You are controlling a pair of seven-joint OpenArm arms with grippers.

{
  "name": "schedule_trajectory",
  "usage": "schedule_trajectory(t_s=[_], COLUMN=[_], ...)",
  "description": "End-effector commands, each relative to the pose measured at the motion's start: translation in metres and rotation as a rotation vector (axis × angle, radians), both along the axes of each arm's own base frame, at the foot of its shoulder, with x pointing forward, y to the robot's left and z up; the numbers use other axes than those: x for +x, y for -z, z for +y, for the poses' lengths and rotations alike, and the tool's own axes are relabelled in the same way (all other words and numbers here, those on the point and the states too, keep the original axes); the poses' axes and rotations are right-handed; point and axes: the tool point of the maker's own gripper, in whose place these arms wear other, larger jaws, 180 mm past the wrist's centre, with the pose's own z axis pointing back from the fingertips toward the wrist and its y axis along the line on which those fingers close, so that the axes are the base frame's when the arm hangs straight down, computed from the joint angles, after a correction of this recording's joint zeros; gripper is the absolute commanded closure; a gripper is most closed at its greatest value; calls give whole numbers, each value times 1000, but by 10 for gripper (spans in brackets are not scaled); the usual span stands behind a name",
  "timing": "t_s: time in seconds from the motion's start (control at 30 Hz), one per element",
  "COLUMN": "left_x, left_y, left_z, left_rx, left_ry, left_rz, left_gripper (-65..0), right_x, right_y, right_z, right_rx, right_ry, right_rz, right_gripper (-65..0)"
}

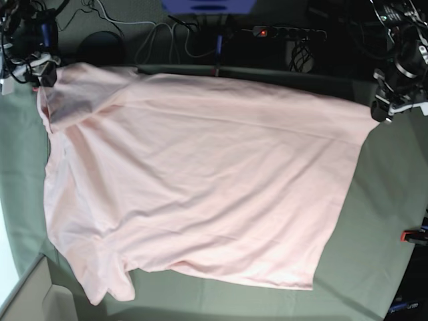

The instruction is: Layout the t-shirt on the table in an organized manner, then fold the t-shirt properly

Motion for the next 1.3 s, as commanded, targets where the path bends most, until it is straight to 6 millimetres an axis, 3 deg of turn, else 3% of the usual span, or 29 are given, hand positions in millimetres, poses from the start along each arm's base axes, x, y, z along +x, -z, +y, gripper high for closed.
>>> schedule_trajectory(t_s=[0.0,0.2,0.33,0.43,0.6,0.8,0.93,1.0,1.17,1.27], left_x=[6,5,5,5,5,4,4,4,4,5], left_y=[-10,-9,-9,-9,-9,-10,-10,-10,-10,-10], left_z=[5,5,5,5,6,7,7,6,6,6], left_rx=[10,10,10,10,8,10,9,9,8,10], left_ry=[-5,-5,-5,-5,-7,-11,-10,-8,-7,-6], left_rz=[-31,-29,-29,-29,-30,-30,-30,-30,-30,-31], left_gripper=[-2,-2,-2,-2,-2,-2,-2,-2,-2,-2], right_x=[7,-1,-2,-4,-4,-6,-6,-7,-18,-22], right_y=[-11,-5,5,9,6,-29,-31,-25,-1,6], right_z=[-8,2,22,33,31,1,-12,-15,-8,-8], right_rx=[-22,-3,30,45,36,-79,-91,-79,-16,1], right_ry=[-8,-15,-77,-110,-112,-72,-33,-35,-22,-10], right_rz=[-42,-19,13,32,23,-23,-31,-16,31,44], right_gripper=[-345,-323,-169,0,0,0,0,-32,-268,-364])
